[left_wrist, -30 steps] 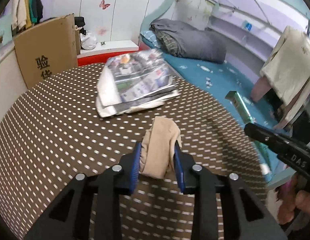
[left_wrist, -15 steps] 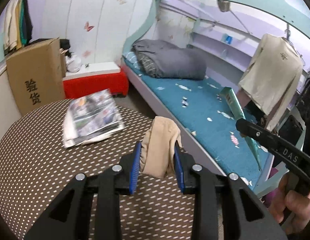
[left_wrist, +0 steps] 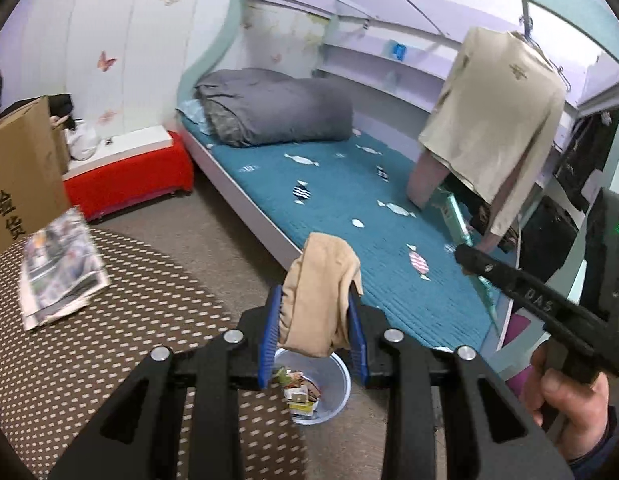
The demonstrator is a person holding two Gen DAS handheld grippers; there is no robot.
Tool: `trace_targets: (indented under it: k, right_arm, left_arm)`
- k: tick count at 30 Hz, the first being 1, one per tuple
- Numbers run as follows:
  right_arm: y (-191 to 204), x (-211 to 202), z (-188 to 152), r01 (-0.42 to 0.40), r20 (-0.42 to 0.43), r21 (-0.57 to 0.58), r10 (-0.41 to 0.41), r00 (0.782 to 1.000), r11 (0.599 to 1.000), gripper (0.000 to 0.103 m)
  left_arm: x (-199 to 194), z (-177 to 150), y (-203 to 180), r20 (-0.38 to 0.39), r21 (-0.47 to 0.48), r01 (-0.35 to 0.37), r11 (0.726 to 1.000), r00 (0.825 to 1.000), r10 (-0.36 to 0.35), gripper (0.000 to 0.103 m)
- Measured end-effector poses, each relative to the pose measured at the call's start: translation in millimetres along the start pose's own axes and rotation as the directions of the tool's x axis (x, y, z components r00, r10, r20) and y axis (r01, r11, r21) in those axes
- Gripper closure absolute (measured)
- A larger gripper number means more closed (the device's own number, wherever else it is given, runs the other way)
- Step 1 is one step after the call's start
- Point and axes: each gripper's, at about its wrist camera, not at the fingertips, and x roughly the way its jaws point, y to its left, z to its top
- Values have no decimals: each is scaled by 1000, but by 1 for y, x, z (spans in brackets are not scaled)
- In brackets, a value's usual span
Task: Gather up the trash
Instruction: 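Carry cloth and wrapper to the bin and open both tools over it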
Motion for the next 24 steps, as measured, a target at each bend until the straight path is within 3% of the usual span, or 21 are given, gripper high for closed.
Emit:
trace_targets:
  k: [9, 21, 24]
  right_arm:
    - [-55, 58, -27, 47, -139, 76, -36, 990, 996, 81]
    - [-95, 137, -60, 72, -298, 159, -22, 954, 985, 81]
    - [-103, 150, -68, 78, -325, 188, -13, 946, 979, 81]
  left_arm:
    - [84, -10, -38, -150, 51, -1, 999, 989, 9, 73]
    - [187, -42, -31, -380, 41, -4, 999, 925, 19, 72]
    - [201, -45, -32, -417, 51, -15, 999, 908, 35, 66]
